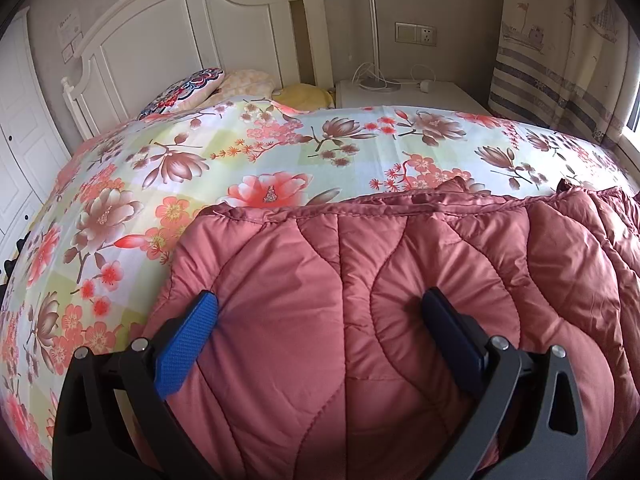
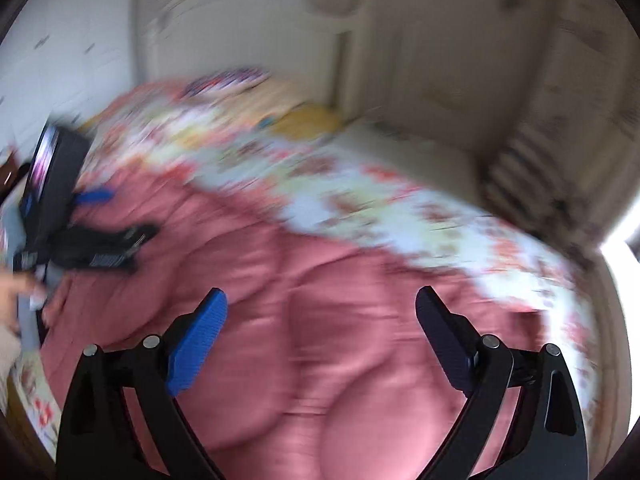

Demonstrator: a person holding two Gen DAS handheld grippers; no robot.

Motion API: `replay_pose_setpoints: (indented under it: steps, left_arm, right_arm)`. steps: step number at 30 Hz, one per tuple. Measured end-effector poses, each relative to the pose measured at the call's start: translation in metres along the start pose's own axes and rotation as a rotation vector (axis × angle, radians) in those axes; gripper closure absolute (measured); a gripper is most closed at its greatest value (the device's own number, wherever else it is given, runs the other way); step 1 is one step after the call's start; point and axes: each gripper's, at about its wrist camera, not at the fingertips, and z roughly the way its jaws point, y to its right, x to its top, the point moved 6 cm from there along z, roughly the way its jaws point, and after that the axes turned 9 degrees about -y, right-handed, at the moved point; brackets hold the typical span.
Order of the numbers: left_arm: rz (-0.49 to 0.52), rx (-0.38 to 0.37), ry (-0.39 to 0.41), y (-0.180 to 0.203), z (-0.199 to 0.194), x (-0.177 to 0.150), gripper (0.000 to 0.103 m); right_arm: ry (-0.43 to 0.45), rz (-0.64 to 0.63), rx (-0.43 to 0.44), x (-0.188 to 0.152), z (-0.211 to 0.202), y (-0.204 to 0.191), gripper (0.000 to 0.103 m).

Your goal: Fold large clothes

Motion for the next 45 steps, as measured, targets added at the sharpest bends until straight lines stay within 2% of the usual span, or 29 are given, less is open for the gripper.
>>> replay_pose_setpoints:
  steps: [2,4,5,6,8,12,13,14,15,17,19,20,21,23,24,26,27,28,29,30,33,34,35,38,40,42,43,44,45]
  left_arm:
    - [-0.012,-0.010,-0.004,-0.002,0.001,0.000,0.002]
    - [-0.017,-0.016,-0.006,-0.003,0.001,0.001,0.002]
    - [-0.017,-0.013,-0.006,-0.003,0.001,0.000,0.002]
    - [-0.015,-0.009,-0.007,-0.003,0.001,0.001,0.002]
    - [-0.015,-0.004,-0.007,-0.002,0.001,0.000,0.002]
    - [-0.012,0.000,-0.007,0.000,0.001,0.000,0.002]
    - [-0.010,-0.001,-0.009,0.002,0.001,0.000,0.002]
    - [-0.006,0.005,-0.012,0.003,0.001,0.000,0.002]
    - [0.005,0.021,-0.017,0.005,0.001,0.001,0.002]
    - [0.015,0.055,-0.028,0.007,-0.003,0.003,0.002]
    - [-0.029,0.092,0.012,0.009,-0.027,0.006,0.005]
    - [-0.053,0.042,0.064,0.015,-0.047,0.007,0.004]
    - [-0.058,-0.059,0.132,0.031,-0.073,0.008,0.003]
    - [-0.005,-0.126,0.191,0.065,-0.102,0.005,0.002]
    - [0.048,-0.127,0.198,0.090,-0.108,-0.001,0.002]
    - [0.204,-0.140,0.149,0.140,-0.097,-0.020,0.002]
    - [0.307,-0.117,0.111,0.166,-0.081,-0.035,0.002]
    - [0.348,-0.070,0.112,0.176,-0.071,-0.045,0.002]
    - [0.341,-0.046,0.168,0.178,-0.068,-0.049,0.002]
    - [0.310,-0.069,0.180,0.173,-0.067,-0.050,0.002]
    - [0.250,-0.214,0.072,0.153,-0.064,-0.042,0.002]
    - [0.241,-0.234,0.061,0.146,-0.067,-0.040,0.002]
    - [0.218,-0.236,0.068,0.132,-0.071,-0.034,0.002]
    - [0.108,-0.158,0.111,0.071,-0.074,-0.009,0.002]
    - [0.030,-0.077,0.073,0.024,-0.055,0.002,0.002]
    - [-0.037,-0.015,-0.007,-0.020,-0.022,-0.002,0.002]
    - [-0.052,-0.027,-0.019,-0.030,-0.014,-0.006,0.002]
    - [-0.098,-0.093,-0.026,-0.040,-0.006,-0.011,0.002]
    - [-0.141,-0.122,-0.022,-0.046,-0.005,-0.014,0.002]
  right_arm:
    - [-0.055,-0.052,-0.014,-0.010,0.026,-0.015,0.011]
    - [-0.042,-0.010,0.042,-0.016,0.030,-0.007,0.011]
    - [-0.049,0.036,0.069,-0.019,0.028,0.005,0.011]
    - [-0.039,0.070,0.053,-0.021,0.023,0.020,0.011]
    - [-0.028,0.135,0.001,-0.028,0.014,0.054,0.011]
    - [-0.040,0.367,-0.132,-0.056,0.014,0.130,0.010]
    - [-0.045,0.413,-0.122,-0.067,0.020,0.145,0.010]
    - [-0.045,0.457,-0.060,-0.072,0.025,0.153,0.010]
    - [-0.046,0.477,-0.026,-0.074,0.027,0.155,0.010]
    - [-0.058,0.444,-0.065,-0.070,0.029,0.152,0.009]
    - [-0.071,0.401,-0.123,-0.066,0.032,0.144,0.009]
    - [-0.071,0.387,-0.145,-0.066,0.032,0.141,0.009]
    - [-0.071,0.382,-0.153,-0.066,0.032,0.138,0.009]
    - [-0.071,0.387,-0.144,-0.065,0.032,0.139,0.009]
    - [-0.073,0.390,-0.141,-0.063,0.033,0.135,0.009]
    - [-0.072,0.390,-0.143,-0.066,0.032,0.136,0.009]
    - [-0.072,0.389,-0.143,-0.065,0.032,0.136,0.009]
    - [-0.071,0.391,-0.140,-0.066,0.033,0.142,0.009]
    - [-0.069,0.393,-0.139,-0.066,0.033,0.141,0.009]
    - [-0.069,0.395,-0.140,-0.067,0.033,0.143,0.009]
    - [-0.073,0.391,-0.140,-0.069,0.031,0.143,0.008]
    - [-0.074,0.391,-0.138,-0.069,0.031,0.143,0.008]
    - [-0.073,0.394,-0.137,-0.069,0.031,0.144,0.008]
    - [-0.070,0.398,-0.130,-0.070,0.029,0.146,0.008]
    - [-0.070,0.397,-0.131,-0.070,0.029,0.146,0.008]
    - [-0.070,0.397,-0.130,-0.070,0.029,0.146,0.008]
    - [-0.069,0.396,-0.125,-0.070,0.029,0.145,0.008]
    - [-0.069,0.393,-0.120,-0.070,0.029,0.144,0.008]
    - [-0.069,0.389,-0.120,-0.070,0.029,0.143,0.008]
